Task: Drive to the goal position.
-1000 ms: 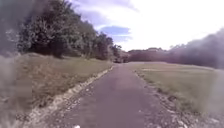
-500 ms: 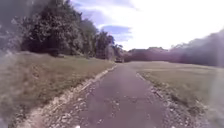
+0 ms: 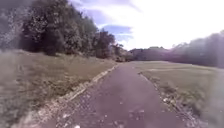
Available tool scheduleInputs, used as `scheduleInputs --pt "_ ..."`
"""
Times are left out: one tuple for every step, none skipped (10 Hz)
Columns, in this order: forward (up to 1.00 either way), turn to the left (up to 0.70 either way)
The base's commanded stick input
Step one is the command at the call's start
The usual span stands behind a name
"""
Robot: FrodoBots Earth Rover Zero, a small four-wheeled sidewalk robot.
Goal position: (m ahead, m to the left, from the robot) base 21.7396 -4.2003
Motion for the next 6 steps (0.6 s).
scheduleInputs --pt "1.0 0.0" --pt "1.0 0.0" --pt "1.0 -0.07" --pt "1.0 -0.34" --pt "1.0 -0.19" --pt "1.0 0.0"
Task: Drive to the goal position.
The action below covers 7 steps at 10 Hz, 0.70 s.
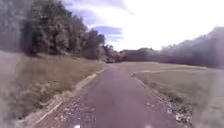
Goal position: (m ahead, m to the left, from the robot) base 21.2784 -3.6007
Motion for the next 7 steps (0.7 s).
scheduleInputs --pt "1.0 0.0" --pt "1.0 0.0" --pt "1.0 0.0" --pt "1.0 0.0" --pt "1.0 0.0" --pt "1.0 0.0" --pt "1.0 0.0"
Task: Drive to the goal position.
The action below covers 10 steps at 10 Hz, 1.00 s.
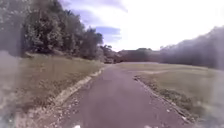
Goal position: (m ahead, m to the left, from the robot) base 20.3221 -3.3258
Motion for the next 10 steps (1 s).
scheduleInputs --pt "1.0 -0.13" --pt "1.0 -0.39" --pt "1.0 -0.4" --pt "1.0 -0.27" --pt "1.0 -0.01" --pt "1.0 0.0" --pt "1.0 0.0" --pt "1.0 0.0" --pt "1.0 0.0" --pt "1.0 0.0"
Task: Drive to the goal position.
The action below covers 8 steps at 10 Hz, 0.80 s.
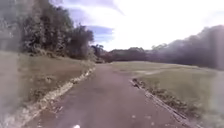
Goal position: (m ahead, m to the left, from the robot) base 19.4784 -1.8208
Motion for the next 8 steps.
scheduleInputs --pt "1.0 0.0" --pt "1.0 0.0" --pt "1.0 0.0" --pt "1.0 0.0" --pt "1.0 0.0" --pt "1.0 0.0" --pt "1.0 0.0" --pt "1.0 0.23"
